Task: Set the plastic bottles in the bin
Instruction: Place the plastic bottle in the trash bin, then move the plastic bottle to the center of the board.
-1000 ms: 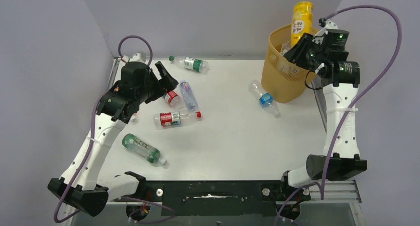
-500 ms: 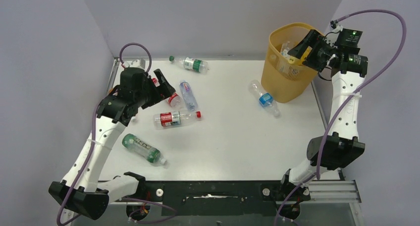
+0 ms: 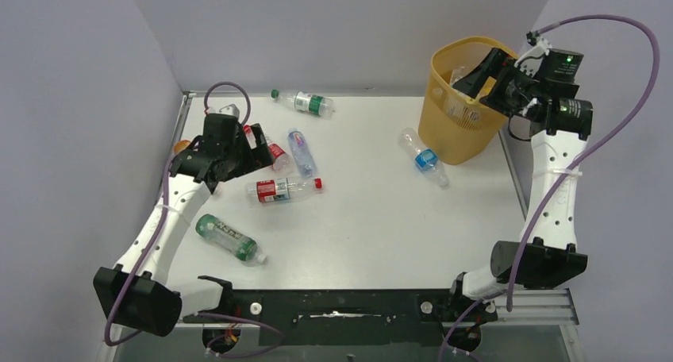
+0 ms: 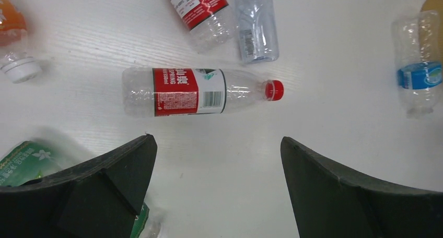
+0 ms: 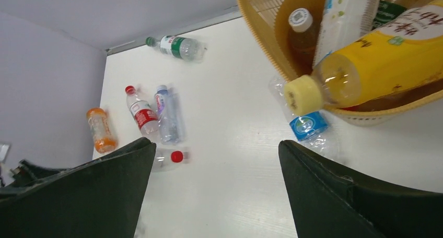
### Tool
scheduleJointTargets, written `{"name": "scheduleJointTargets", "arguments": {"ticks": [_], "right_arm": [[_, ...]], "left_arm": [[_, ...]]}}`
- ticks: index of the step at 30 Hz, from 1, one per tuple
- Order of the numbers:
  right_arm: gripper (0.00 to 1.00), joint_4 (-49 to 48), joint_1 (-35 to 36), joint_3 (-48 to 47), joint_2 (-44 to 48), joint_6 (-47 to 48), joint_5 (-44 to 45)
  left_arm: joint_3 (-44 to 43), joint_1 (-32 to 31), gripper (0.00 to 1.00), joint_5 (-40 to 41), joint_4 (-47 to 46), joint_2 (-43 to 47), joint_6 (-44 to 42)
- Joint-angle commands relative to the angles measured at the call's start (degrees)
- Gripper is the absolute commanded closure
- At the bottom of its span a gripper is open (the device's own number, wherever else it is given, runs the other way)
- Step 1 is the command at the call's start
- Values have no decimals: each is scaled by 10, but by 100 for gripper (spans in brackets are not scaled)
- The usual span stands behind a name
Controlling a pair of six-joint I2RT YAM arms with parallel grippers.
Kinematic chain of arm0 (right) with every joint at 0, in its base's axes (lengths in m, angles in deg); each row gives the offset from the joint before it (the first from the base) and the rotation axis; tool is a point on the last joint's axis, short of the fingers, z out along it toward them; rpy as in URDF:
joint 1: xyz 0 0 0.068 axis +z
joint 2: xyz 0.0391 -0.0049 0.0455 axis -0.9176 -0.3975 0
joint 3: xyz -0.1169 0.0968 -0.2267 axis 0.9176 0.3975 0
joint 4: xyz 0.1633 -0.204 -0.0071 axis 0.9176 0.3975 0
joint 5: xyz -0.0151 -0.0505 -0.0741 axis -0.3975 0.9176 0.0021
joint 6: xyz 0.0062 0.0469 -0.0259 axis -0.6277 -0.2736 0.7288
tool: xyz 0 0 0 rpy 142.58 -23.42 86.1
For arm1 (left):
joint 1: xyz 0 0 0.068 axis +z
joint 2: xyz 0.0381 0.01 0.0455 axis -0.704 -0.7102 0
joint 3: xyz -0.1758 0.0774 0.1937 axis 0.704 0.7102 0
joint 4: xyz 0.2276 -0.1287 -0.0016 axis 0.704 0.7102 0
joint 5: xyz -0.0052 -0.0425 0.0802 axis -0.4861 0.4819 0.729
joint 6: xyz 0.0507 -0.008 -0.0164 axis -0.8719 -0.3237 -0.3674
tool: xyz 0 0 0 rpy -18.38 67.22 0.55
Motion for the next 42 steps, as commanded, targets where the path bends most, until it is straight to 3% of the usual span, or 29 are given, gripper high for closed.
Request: {"name": "scheduleJointTargets", "arguments": {"ticks": [1,10,15,21,29,42], "right_arm": [[8,-21,59,28,66,-4,9],[7,-47,227,134,147,-38,96],[7,-52,281,173,180,-50,121],[7,-62,337,223,212,-67,154],[7,-68,369,273,240,-76,176],[7,-85,387,306,249,-82,184]], "left_arm": [[27,18,9,9,-52,-17,-19],[86,56,10,13,-102,-48,-10],[101,81,10,26,-132,-57,-16],[83,107,10,23,-157,-127,-16],[128,116,11,-12,-214,-149,15],[197,92,11,-19,-242,-91,47]]}}
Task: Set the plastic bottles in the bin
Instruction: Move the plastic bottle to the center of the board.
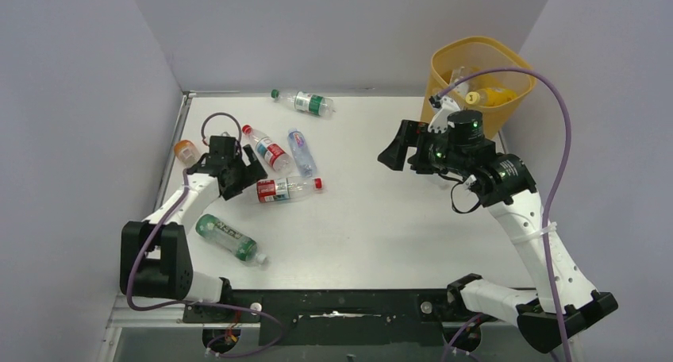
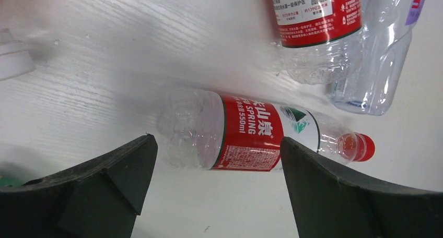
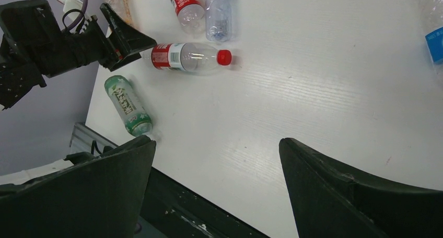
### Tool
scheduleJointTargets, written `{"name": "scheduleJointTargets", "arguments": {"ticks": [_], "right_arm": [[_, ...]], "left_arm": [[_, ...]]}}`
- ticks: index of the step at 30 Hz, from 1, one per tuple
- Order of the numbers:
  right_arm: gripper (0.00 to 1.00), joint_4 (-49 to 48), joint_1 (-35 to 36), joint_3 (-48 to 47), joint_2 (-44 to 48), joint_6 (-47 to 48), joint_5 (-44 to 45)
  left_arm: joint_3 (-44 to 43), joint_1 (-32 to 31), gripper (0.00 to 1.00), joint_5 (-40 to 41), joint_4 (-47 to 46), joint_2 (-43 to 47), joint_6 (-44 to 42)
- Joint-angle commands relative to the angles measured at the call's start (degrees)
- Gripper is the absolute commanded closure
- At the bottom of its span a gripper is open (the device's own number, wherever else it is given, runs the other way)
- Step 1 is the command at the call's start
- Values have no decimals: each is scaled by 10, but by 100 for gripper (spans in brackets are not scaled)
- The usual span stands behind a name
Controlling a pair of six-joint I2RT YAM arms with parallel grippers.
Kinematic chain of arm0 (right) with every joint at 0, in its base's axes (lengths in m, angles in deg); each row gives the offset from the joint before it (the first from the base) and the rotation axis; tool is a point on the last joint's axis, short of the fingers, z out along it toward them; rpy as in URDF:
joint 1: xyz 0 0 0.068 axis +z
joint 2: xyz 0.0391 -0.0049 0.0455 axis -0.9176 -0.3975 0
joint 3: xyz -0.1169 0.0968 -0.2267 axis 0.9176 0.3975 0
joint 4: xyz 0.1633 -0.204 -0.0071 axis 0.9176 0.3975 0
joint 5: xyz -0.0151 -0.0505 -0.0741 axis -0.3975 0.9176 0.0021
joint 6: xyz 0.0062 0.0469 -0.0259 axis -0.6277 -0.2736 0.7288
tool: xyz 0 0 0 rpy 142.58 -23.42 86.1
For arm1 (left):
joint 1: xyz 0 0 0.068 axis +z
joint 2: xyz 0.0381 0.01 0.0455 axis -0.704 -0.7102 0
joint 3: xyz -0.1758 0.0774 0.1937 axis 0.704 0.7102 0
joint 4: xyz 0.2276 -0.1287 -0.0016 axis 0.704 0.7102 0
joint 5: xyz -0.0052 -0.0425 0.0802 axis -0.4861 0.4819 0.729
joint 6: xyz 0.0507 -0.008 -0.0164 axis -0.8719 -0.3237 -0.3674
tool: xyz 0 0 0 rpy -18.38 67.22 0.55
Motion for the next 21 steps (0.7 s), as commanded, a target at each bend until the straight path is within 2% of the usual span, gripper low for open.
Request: {"name": "scheduleJointTargets", "arguments": {"ticks": [1,21], "right_arm": [[7,-36,9,2,17,-4,13],[7,-25,24,14,31,-8,28]], "left_arm": [[10,-12,11,-3,-44,35,14],[23,-80,11,30,-66,15,31]]}}
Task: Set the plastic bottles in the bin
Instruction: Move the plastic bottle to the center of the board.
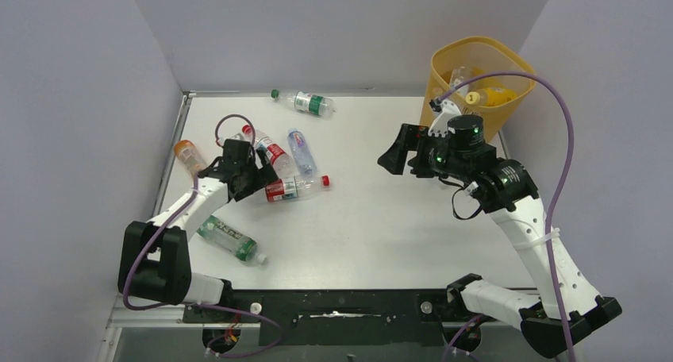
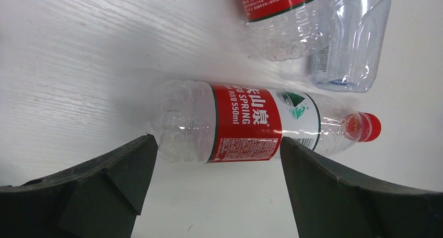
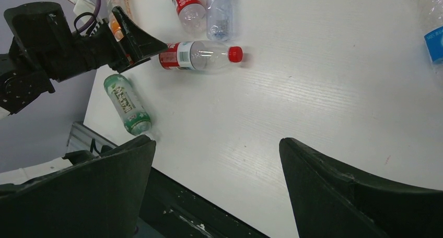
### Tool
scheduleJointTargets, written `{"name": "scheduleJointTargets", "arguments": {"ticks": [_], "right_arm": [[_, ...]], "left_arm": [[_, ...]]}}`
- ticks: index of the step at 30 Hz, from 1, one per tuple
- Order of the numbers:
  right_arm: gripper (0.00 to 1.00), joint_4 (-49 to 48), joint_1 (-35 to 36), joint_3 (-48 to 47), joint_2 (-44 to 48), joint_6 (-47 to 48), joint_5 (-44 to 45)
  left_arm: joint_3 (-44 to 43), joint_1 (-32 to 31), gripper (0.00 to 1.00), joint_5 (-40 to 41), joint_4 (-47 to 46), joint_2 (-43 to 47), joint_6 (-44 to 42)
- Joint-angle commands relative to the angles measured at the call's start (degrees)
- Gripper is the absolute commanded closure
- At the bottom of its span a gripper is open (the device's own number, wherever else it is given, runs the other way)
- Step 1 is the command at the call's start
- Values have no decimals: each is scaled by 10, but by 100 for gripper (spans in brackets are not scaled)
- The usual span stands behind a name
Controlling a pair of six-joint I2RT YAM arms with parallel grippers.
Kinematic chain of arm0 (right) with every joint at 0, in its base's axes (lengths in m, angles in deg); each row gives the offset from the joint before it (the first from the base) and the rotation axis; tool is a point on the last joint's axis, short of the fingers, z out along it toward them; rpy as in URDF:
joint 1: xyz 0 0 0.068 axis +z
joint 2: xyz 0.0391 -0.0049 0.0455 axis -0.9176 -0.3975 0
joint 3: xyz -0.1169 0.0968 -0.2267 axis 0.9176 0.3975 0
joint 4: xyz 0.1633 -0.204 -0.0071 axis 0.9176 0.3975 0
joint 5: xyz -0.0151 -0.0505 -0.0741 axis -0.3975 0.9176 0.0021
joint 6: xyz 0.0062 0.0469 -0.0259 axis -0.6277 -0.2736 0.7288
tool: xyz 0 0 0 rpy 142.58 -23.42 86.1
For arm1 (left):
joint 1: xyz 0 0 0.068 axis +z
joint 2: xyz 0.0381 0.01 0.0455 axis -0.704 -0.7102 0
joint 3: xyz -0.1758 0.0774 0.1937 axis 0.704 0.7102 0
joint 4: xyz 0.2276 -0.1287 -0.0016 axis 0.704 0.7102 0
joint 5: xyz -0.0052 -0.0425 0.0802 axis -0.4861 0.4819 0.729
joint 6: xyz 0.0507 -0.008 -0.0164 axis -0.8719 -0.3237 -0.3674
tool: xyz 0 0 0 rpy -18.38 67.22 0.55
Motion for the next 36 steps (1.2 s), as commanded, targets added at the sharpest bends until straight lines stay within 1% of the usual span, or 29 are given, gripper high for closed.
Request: {"name": "scheduleJointTargets", "arguments": {"ticks": [1,5,11,17,20,24,29,33,36], "right_arm": [[7,-19,8,2,12,-6,11],[6,-19,10,6,14,-7,14],[6,-27,14,18,18,-11,15],[6,-28,16,22,19,-12,19],[6,-30,16,25,21,-13,20],[6,-29,18,27,23,-14,21],[6,-21,18,24,28,-11,29],[6,-22,18,27,29,-12,30],[6,-23,18,29,30,-13,30]], "left_arm": [[-1,-23,11,10,-33,-1,14],[-3,-57,11,21,-33,4,28],[-10,-125,11,34,-35,-4,57],[-43,-237,11,58,-35,-20,93],[-70,-274,11,63,-38,-36,98],[-121,-288,11,38,-33,-55,75],[-182,-289,11,48,12,-45,29],[-199,-286,11,58,39,-54,-14],[-188,-284,11,57,34,-72,-38]]}}
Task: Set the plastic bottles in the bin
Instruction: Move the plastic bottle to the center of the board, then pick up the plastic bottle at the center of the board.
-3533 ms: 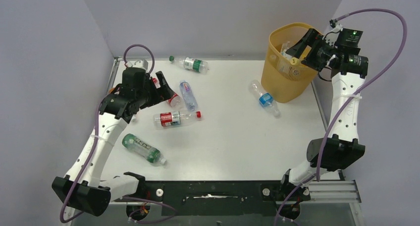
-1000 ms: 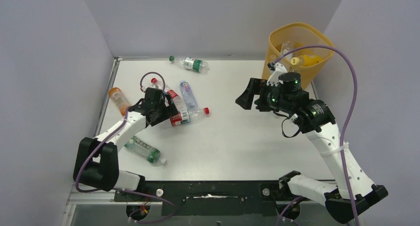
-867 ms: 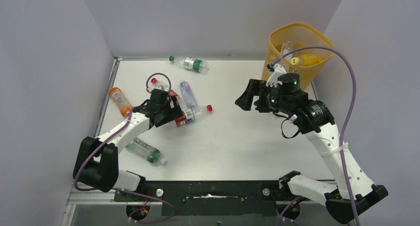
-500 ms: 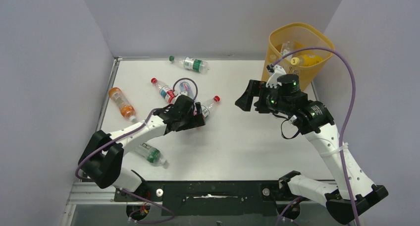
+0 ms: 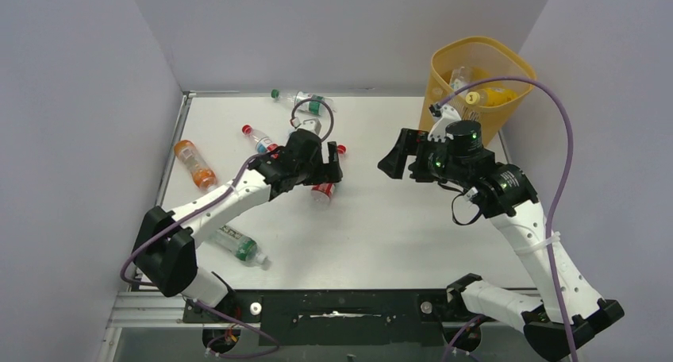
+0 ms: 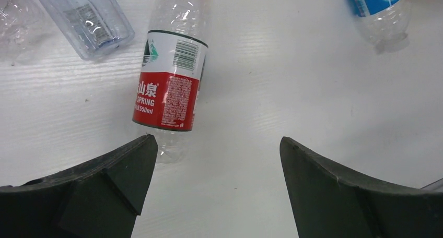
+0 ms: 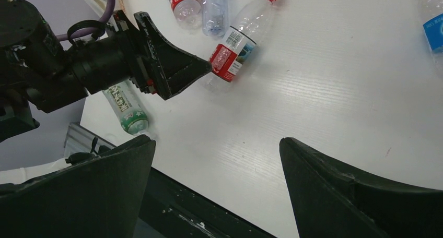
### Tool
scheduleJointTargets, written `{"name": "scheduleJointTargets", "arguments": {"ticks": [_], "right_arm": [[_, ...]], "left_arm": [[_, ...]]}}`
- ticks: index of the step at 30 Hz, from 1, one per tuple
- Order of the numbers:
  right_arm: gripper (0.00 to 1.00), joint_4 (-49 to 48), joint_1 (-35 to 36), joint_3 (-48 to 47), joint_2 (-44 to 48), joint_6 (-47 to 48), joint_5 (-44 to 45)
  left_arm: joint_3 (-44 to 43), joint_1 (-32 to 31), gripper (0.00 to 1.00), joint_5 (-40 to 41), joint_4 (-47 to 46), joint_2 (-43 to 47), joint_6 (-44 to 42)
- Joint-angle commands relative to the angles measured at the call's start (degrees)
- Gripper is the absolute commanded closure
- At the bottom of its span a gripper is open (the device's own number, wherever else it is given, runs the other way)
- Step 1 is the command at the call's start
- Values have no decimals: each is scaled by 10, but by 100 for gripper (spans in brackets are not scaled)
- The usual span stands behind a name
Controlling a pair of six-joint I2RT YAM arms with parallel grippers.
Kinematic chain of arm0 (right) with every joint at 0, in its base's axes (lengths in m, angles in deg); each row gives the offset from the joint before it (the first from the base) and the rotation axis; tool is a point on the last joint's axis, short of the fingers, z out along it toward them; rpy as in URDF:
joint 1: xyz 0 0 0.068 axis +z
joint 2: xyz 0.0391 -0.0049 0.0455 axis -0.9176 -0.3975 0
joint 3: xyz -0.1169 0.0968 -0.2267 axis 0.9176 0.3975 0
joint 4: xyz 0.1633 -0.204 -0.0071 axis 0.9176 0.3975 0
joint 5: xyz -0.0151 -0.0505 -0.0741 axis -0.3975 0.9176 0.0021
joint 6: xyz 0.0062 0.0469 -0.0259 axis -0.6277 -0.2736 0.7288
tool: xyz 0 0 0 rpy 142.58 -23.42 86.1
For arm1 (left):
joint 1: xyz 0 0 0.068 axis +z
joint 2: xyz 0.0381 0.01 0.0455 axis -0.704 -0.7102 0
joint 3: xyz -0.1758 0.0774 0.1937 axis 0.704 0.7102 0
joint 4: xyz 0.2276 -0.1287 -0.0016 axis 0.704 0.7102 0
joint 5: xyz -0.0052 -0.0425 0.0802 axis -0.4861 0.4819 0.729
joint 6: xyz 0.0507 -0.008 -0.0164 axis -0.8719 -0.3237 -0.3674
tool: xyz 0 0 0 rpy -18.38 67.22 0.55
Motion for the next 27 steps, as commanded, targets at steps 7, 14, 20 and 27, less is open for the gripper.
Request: {"name": "scheduleJointTargets", "arguments": {"ticks": [7,14,20,27], "right_arm": [[6,-13,4,3,19,-1,11],[5,-10,4,9,23,-1,15],[5,-12,4,15,21,0,15],[5,-14,4,14,13,1,15]], "left_arm": [[-4,7,11,41,17,-73,-83],[-14,3,11,47,-7,-124,-94],[-5,-2,11,42,-30,-150,-94],[7,-2,19,48,-48,-161,-92]]}}
